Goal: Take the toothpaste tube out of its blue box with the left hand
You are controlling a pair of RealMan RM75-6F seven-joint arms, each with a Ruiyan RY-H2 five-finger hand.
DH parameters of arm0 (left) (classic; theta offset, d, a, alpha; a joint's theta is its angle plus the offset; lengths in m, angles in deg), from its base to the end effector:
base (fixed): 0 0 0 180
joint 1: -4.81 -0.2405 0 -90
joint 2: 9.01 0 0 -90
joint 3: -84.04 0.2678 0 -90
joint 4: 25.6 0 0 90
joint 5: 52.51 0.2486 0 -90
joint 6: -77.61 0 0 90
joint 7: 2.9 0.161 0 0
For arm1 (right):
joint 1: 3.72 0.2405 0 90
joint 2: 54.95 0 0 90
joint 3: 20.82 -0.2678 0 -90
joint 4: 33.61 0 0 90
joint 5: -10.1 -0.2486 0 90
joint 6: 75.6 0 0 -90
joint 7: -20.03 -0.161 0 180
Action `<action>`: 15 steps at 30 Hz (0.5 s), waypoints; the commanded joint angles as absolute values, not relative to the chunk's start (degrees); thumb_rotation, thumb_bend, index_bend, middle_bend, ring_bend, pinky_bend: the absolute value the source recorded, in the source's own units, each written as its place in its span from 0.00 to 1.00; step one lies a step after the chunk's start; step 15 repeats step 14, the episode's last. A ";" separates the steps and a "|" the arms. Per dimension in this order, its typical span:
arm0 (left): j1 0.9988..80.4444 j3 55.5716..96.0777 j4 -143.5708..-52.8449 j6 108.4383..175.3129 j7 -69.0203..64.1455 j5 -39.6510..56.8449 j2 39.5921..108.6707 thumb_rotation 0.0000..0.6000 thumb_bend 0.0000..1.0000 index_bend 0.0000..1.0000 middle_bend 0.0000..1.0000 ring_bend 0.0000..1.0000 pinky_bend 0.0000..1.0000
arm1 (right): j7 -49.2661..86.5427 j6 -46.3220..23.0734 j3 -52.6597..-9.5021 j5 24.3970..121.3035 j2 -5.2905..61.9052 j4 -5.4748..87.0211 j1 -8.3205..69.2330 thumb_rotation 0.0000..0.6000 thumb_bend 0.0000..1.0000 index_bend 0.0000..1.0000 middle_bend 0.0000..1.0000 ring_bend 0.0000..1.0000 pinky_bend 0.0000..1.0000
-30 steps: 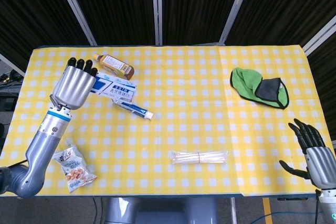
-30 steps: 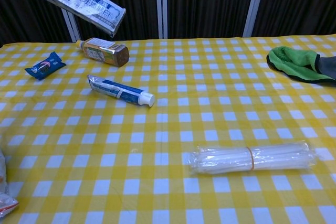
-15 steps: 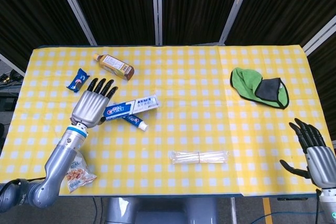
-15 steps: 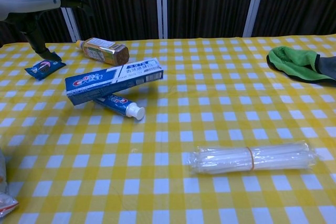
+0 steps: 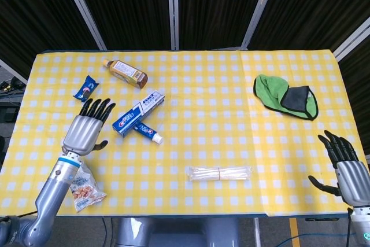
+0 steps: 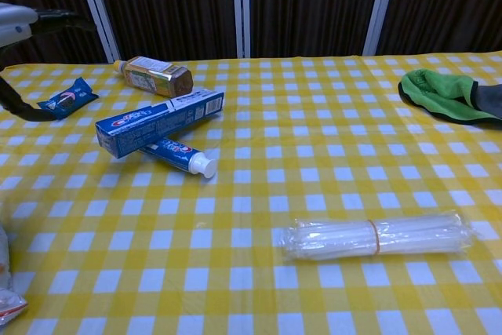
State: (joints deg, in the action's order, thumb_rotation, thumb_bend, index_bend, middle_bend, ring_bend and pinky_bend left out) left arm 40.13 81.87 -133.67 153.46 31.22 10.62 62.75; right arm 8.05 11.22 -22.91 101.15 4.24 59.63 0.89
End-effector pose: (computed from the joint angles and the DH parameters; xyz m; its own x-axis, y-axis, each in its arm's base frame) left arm -0.1775 0.3100 0.0418 0.5709 0.0858 0.8165 0.8057 -0.2500 -0.5370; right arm -0.3287 -0.1970 0.1532 0.2707 -0.0011 0.9627 -0.9585 -0.0933 0.2694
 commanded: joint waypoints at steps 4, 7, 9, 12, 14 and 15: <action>27.00 91.01 -123.53 167.34 23.02 25.22 67.83 1.00 0.14 0.00 0.00 0.00 0.00 | 10.22 10.68 -22.80 101.12 4.96 59.50 1.08 1.00 0.08 0.00 0.00 0.00 0.00; 23.60 92.29 -121.33 170.30 21.15 27.76 68.66 1.00 0.12 0.00 0.00 0.00 0.00 | 11.50 10.43 -22.71 101.19 5.43 59.45 1.17 1.00 0.08 0.00 0.00 0.00 0.00; 21.97 92.74 -120.35 171.58 20.48 28.89 68.82 1.00 0.12 0.00 0.00 0.00 0.00 | 12.10 10.32 -22.65 101.25 5.67 59.47 1.21 1.00 0.08 0.00 0.00 0.00 0.00; 19.50 93.39 -118.38 173.54 19.82 30.86 68.99 1.00 0.12 0.00 0.00 0.00 0.00 | 12.83 10.12 -22.58 101.21 6.03 59.34 1.26 1.00 0.08 0.00 0.00 0.00 0.00; 17.99 93.49 -117.10 174.40 19.10 31.57 69.15 1.00 0.12 0.00 0.00 0.00 0.00 | 13.16 9.97 -22.56 101.14 6.23 59.20 1.30 1.00 0.08 0.00 0.00 0.00 0.00; 17.99 93.49 -117.10 174.40 19.10 31.57 69.15 1.00 0.12 0.00 0.00 0.00 0.00 | 13.16 9.97 -22.56 101.14 6.23 59.20 1.30 1.00 0.08 0.00 0.00 0.00 0.00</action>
